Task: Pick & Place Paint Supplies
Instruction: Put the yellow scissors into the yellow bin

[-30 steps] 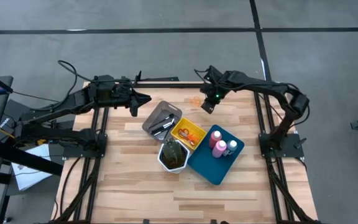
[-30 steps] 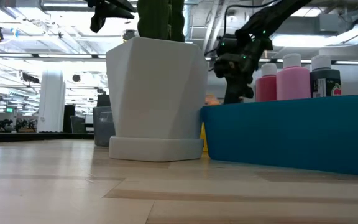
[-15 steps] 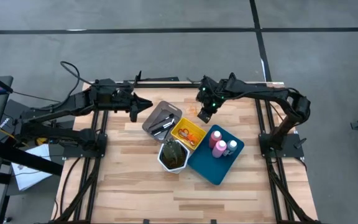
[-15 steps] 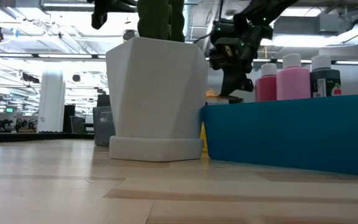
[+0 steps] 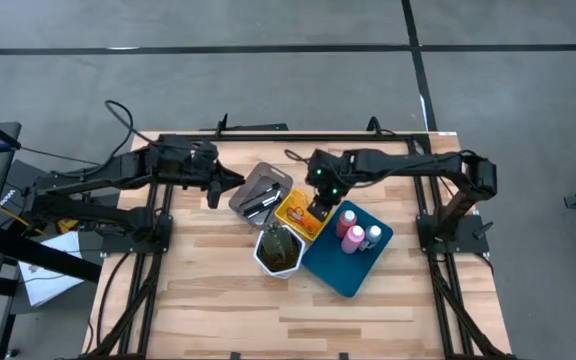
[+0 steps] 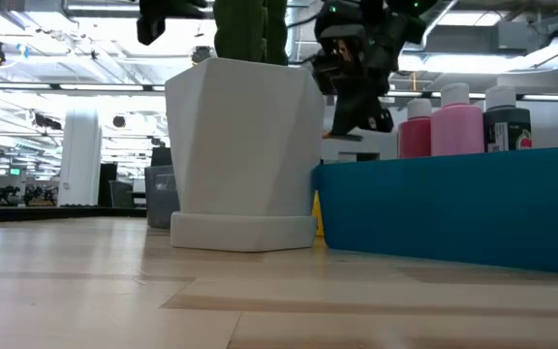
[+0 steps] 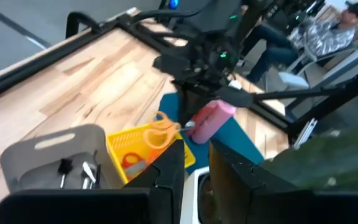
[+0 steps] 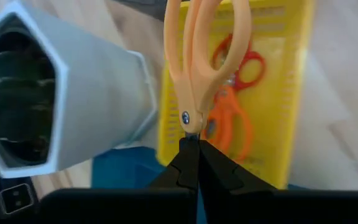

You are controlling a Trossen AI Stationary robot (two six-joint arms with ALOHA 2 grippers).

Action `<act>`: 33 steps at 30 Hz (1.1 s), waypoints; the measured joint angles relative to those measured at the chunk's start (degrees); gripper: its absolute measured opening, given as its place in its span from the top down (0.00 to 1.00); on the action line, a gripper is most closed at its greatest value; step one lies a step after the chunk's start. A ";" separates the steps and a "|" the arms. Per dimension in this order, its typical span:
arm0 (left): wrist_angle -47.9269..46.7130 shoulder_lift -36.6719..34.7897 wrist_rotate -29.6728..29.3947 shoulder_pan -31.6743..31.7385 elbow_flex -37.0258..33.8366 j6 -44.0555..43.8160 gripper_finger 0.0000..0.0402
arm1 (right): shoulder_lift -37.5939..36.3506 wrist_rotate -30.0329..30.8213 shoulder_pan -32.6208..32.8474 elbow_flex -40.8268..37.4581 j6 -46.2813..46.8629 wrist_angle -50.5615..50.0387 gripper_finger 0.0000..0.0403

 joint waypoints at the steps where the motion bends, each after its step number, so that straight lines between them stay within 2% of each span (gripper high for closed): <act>1: -0.65 0.00 -0.01 0.00 -0.01 0.00 0.83 | 0.00 0.11 0.71 0.00 0.94 0.55 1.00; 9: -3.54 0.00 -0.13 0.00 -0.01 0.23 0.83 | 0.07 2.93 4.64 -0.02 6.41 3.22 1.00; 15: -3.60 0.00 1.82 0.02 -0.01 1.70 0.83 | 0.07 4.66 4.44 -0.02 6.67 4.07 1.00; 26: -3.50 0.00 1.83 0.02 -0.01 1.68 0.83 | 2.44 4.26 1.91 0.08 -3.85 4.50 1.00; 33: -3.32 -0.02 1.85 0.02 -0.01 1.27 0.83 | 4.78 4.14 2.18 -0.09 -6.70 3.21 1.00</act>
